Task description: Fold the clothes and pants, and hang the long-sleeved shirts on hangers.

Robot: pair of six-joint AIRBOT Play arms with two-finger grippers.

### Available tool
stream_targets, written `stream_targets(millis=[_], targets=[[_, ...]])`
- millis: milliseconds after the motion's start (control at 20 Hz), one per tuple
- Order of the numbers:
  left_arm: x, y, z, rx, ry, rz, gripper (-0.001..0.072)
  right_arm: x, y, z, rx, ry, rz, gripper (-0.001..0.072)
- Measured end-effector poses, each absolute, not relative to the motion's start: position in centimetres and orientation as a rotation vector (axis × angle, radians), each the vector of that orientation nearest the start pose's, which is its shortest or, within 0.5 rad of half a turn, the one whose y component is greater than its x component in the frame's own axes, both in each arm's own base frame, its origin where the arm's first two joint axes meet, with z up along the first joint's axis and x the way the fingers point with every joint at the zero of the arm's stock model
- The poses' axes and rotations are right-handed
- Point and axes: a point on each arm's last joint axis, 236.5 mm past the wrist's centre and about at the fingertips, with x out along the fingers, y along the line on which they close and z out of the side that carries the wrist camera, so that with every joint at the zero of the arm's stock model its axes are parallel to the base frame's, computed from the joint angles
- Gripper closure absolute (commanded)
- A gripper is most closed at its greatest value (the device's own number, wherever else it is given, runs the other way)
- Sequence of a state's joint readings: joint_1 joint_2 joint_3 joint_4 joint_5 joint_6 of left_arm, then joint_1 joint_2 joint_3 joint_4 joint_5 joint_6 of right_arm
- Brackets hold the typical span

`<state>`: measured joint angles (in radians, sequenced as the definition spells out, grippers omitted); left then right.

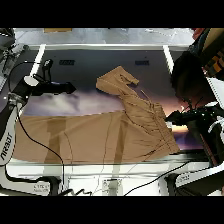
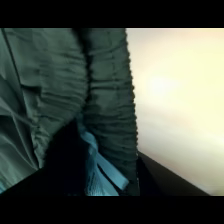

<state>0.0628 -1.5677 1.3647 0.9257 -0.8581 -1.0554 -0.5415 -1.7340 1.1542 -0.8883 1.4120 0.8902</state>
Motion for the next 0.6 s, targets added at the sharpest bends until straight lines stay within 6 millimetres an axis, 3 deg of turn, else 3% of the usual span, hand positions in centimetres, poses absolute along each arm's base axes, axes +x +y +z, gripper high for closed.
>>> stream_targets(millis=[250, 500, 600], targets=[[51.4, -7.6, 2.1, -0.198, 0.905, -0.404, 0.0009, 36.3, -4.6, -8.8, 0.69, 1.431, 0.452, 0.02], [51.5, -7.6, 2.1, -0.198, 0.905, -0.404, 0.0009, 35.5, -3.7, -8.3, 0.75, 1.504, 0.457, 0.0193], [51.5, -7.6, 2.1, -0.198, 0.905, -0.404, 0.0009, 34.8, -2.6, -8.5, 0.766, 1.559, 0.483, 0.0039]])
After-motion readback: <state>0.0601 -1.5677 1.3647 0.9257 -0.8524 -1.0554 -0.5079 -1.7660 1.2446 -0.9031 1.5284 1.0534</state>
